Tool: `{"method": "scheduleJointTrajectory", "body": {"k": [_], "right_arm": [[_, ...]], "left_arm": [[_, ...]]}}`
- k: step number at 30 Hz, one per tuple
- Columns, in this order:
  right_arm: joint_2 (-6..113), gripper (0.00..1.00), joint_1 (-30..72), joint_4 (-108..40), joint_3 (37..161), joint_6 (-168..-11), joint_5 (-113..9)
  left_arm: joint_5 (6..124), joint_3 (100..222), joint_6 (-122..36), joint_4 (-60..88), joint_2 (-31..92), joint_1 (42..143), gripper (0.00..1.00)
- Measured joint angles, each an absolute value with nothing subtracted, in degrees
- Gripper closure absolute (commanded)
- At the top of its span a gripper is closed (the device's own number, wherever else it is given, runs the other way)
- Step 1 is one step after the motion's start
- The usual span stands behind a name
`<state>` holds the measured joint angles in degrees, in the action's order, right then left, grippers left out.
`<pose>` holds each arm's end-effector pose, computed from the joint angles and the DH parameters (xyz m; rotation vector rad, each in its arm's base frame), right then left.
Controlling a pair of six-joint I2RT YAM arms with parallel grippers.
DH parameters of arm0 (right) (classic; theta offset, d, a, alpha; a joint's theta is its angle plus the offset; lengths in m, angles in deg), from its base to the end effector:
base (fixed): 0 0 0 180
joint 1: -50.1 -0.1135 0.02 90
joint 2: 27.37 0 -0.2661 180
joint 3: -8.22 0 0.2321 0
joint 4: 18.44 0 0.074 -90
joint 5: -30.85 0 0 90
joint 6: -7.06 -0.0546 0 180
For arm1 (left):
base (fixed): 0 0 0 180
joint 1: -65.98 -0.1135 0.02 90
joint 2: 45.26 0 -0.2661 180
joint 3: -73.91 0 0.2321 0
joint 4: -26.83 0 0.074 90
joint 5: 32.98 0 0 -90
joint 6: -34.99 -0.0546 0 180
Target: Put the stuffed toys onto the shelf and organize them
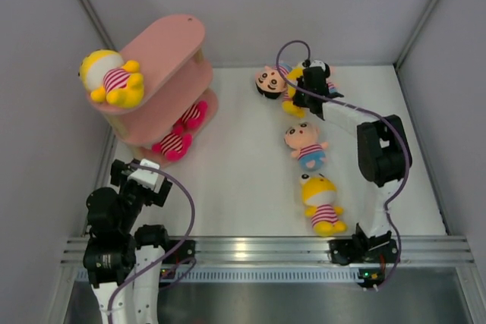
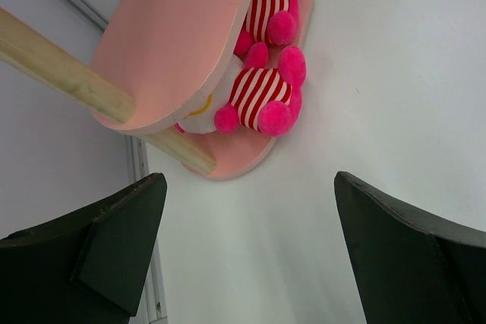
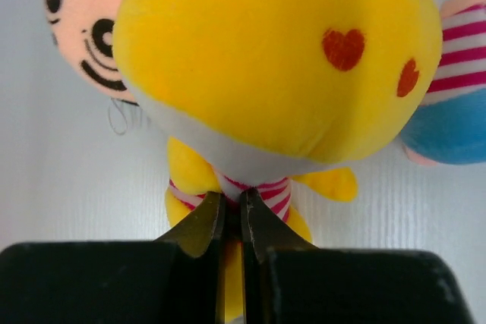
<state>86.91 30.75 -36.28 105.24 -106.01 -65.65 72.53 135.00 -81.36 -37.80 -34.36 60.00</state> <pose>0.4323 0.1453 0.2135 0.1359 2.1901 0.2961 0.0313 -0.0114 0.3105 0.5070 1.7439 0.1535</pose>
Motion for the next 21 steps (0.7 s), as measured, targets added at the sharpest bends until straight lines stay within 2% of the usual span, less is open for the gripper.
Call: {"method": "scheduleJointTrajectory", "body": {"k": [6,12,17,21], "right_arm": [[69.8,1.00,27.3,-37.8,101.8,-94.1,-67.7],[53.0,1.00,9.7,-37.5,101.7,-78.3,-64.2],[49.6,1.00,-6.9,-37.6,98.1,-69.8,-56.8],[52.9,1.00,-14.4,-40.3,97.9,-66.4,-52.2]], "left_arm": [[77.2,136.4,-82.6,-37.9,-35.5,60.0,0.01],[83.7,138.4,-82.1,-37.8,-36.5,60.0,0.01],[90.7,139.4,-79.4,-37.8,-36.9,60.0,0.01],[94.5,139.5,-76.5,-37.8,-36.9,60.0,0.01]]}}
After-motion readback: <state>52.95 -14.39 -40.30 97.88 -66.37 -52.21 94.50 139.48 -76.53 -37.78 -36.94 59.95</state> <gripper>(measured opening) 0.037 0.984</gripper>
